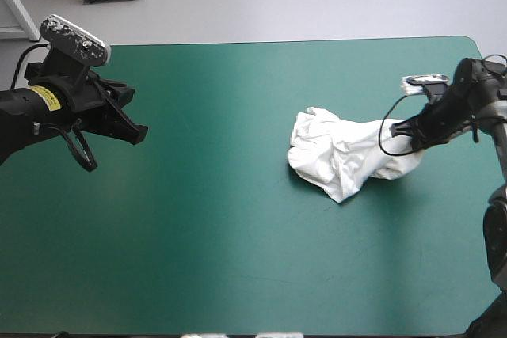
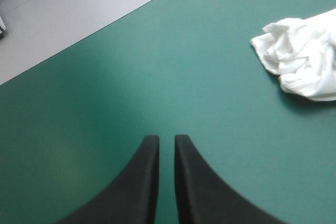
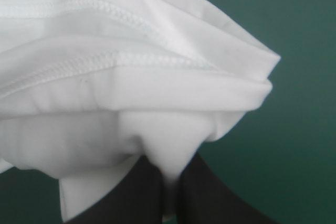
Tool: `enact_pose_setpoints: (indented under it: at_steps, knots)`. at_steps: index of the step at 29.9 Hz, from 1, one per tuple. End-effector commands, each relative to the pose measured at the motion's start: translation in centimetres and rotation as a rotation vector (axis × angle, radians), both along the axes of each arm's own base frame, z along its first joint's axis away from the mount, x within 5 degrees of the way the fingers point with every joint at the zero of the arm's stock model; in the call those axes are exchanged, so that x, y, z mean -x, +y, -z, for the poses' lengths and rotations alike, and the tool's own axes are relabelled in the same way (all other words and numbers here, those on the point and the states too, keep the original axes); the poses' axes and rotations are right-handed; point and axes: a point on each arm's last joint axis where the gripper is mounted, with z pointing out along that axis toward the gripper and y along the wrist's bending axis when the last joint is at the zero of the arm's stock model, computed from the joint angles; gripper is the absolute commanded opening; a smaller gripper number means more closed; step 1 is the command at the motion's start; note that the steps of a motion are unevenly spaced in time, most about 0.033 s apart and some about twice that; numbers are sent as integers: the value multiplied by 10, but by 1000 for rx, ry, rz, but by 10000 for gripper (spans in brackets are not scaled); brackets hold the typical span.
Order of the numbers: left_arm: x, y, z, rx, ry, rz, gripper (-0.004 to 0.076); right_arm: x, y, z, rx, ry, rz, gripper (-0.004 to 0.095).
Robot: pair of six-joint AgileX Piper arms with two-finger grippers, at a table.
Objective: Fold the cloth
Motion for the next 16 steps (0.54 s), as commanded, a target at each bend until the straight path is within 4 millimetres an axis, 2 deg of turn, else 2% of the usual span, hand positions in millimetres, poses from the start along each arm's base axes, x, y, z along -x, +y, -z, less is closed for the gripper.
enact_pose_setpoints:
  at_steps: [1, 5, 10, 16]
  knots:
    - [9, 2, -15, 42, -94, 3, 85, 28, -28, -26, 61, -86, 76, -13]
    - [14, 4, -17, 47, -105, 3, 85, 50, -56, -17, 101, -70, 164, -17]
    - [22, 1, -20, 49, -120, 38, 85, 64, -83, -7, 144, -44, 237, -17]
    - [27, -5, -21, 55, -125, 83, 85, 68, -95, -7, 175, -39, 281, -17]
